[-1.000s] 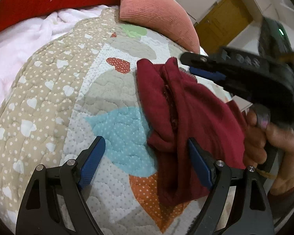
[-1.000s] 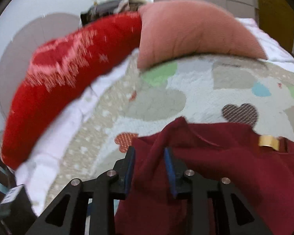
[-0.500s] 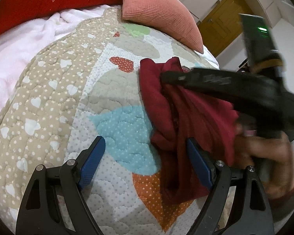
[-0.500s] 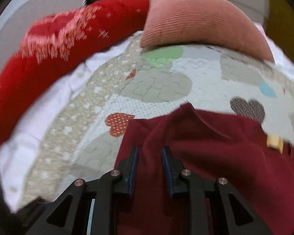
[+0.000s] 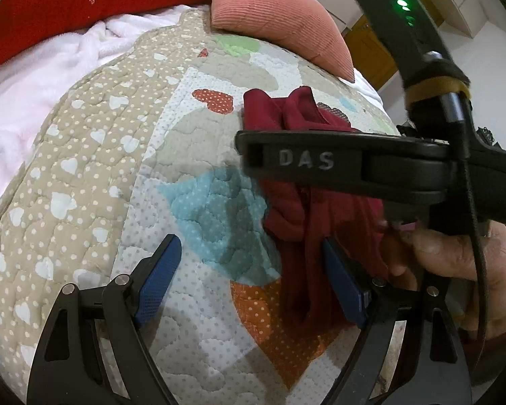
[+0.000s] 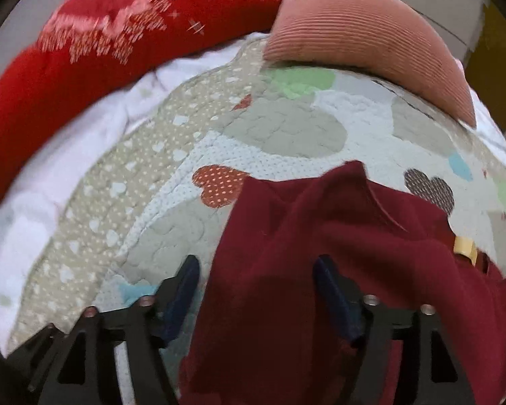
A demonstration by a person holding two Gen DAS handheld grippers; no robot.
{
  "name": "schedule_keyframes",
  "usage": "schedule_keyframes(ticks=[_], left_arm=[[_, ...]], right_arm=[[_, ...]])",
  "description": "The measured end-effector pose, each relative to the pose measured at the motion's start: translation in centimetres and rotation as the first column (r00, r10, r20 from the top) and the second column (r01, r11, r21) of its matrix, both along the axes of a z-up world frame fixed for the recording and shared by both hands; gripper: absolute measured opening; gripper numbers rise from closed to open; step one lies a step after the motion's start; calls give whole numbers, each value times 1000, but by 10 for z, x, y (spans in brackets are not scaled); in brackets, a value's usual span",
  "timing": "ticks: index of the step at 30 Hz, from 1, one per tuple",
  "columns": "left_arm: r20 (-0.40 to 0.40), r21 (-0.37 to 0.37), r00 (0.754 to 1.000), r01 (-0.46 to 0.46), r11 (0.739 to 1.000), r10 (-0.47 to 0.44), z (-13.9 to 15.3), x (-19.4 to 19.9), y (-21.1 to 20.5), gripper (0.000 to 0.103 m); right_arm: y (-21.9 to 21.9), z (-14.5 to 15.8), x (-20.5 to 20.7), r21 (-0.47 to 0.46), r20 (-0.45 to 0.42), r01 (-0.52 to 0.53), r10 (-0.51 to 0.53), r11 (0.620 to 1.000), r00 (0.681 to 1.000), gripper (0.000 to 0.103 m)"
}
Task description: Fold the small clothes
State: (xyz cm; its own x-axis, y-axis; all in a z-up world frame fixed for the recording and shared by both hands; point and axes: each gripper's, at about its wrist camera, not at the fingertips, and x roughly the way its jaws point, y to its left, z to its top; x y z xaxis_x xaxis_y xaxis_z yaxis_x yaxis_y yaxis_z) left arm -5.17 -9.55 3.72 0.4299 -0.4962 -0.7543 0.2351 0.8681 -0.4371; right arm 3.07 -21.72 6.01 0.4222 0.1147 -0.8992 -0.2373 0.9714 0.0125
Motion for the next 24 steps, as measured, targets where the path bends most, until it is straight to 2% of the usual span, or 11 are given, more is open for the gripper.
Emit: schedule_keyframes(ticks=[9, 14, 18, 20, 21, 24], left_arm=[[5, 6, 1000, 2, 1000, -2, -1, 2, 0, 84], [16, 18, 1000, 3, 1000, -4, -2, 2, -2, 85], [21, 24, 1000, 2, 1000, -2, -2, 3, -3, 85], [22, 26, 1000, 1, 1000, -2, -3, 3, -4, 85], [23, 25, 1000, 1, 1000, -1, -3, 4, -5, 85], [22, 15, 1000, -3, 1000, 2, -3, 5, -5, 86]], right_arm=[[-2, -5, 2, -40, -16, 30, -31, 999, 999, 76], [5, -14, 2, -93, 3, -9, 10, 996, 1000, 84], [1, -15, 2, -75, 19, -5, 7, 997, 1000, 85], [-1, -16, 1, -66, 28, 1, 1, 998, 1000, 82], [-3, -15, 1, -66, 39, 13, -10, 998, 999, 72], [-12, -11, 0, -28, 52, 26, -25, 999, 998, 59]])
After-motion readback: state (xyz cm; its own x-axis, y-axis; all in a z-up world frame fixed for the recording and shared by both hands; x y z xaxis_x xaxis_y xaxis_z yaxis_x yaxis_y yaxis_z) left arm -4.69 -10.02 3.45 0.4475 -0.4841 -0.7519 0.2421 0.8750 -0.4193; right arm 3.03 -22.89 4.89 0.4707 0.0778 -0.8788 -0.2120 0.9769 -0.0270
